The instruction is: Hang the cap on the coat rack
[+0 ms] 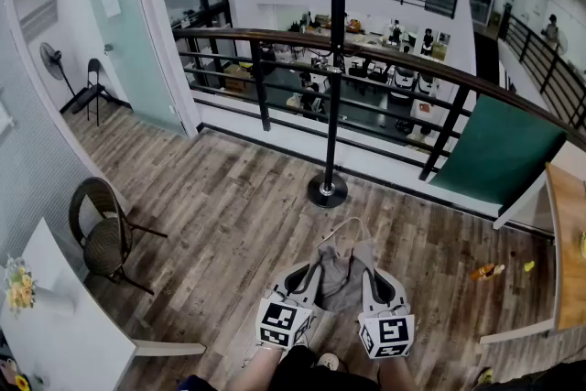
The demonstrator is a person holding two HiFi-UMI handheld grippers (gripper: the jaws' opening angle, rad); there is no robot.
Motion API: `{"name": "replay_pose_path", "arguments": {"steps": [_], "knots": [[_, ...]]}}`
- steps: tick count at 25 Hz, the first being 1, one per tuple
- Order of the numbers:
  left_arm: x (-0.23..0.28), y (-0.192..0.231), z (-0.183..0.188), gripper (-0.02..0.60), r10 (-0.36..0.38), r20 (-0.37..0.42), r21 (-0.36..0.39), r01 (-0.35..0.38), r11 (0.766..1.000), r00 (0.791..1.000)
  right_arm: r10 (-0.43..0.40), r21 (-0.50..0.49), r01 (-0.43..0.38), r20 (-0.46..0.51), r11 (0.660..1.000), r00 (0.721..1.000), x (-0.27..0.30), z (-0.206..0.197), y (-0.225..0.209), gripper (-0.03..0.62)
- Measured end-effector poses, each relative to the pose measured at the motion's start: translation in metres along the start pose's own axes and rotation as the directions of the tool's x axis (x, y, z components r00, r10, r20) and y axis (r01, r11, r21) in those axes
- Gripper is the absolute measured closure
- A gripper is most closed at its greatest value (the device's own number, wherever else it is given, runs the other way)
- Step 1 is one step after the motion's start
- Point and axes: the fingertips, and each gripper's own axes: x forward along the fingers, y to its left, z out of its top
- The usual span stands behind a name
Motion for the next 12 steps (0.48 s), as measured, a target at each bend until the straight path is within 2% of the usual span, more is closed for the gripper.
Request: {"name": "replay_pose_path", "arguments": {"steps": [12], "knots": [[0.028,0.037,0.002,0.559,-0.017,0.013,-0.023,0.017,1.000,1.000,-0.029,-0.031,0.029,-0.003,0.999,1.000,0.040,0.007,0.003,0.565]]}}
